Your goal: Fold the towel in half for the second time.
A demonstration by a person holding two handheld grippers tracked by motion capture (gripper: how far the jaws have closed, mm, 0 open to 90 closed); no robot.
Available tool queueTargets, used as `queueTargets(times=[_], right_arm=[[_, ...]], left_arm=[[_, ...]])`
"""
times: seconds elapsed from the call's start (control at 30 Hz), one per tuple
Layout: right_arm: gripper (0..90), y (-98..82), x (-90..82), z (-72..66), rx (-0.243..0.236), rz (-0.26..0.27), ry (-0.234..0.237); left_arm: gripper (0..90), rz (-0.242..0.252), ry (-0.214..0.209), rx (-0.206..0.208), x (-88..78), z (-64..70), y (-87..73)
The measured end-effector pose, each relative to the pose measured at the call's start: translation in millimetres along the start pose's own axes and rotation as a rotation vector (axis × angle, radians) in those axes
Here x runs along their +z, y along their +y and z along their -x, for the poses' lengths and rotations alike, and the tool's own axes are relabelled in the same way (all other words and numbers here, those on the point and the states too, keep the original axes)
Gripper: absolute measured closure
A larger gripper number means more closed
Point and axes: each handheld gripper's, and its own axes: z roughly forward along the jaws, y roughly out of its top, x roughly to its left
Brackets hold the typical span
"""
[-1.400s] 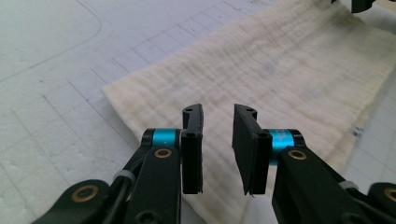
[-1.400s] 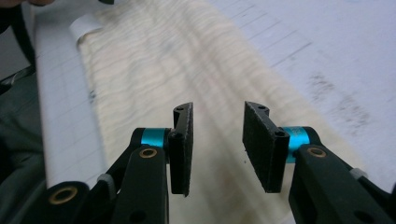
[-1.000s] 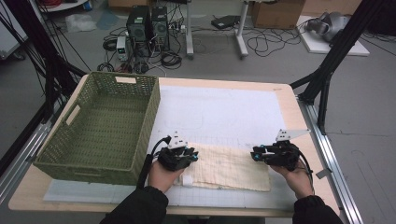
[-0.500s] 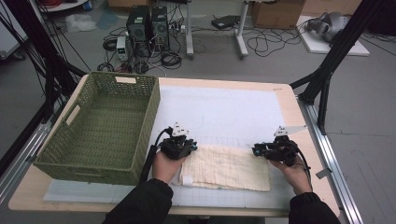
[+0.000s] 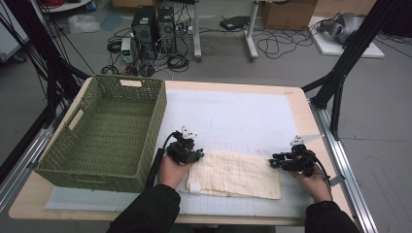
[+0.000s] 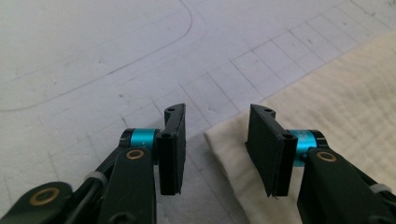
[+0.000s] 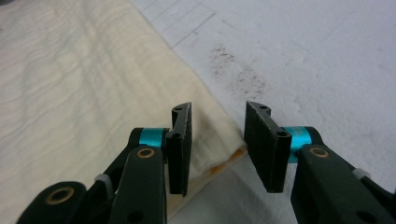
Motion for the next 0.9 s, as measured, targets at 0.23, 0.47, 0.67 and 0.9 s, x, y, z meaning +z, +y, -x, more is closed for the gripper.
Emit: queueTargets(times=[0.23, 0.47, 0.67, 0.9], right_arm=[[83.8, 6.5, 2.8, -4.1, -0.058, -0.067, 0.039], [84.1, 42.6, -10.9, 16.2, -0.042, -0.005, -0.008], [84.1, 59.0, -6.4, 36.2, 0.028, 0.058, -0.054], [84.0, 52.1, -5.0, 36.4, 0.036, 0.085, -0.033]], left_arm=[[85.3, 0.015, -0.022, 0.013, -2.2, 5.6, 1.4], [85.7, 0.198, 0.057, -0.059, -7.1, -2.7, 27.8], [85.6, 0.209, 0.073, -0.09, 4.7, -17.9, 37.8], [85.2, 0.228, 0.057, -0.02, -1.6, -12.5, 34.6]])
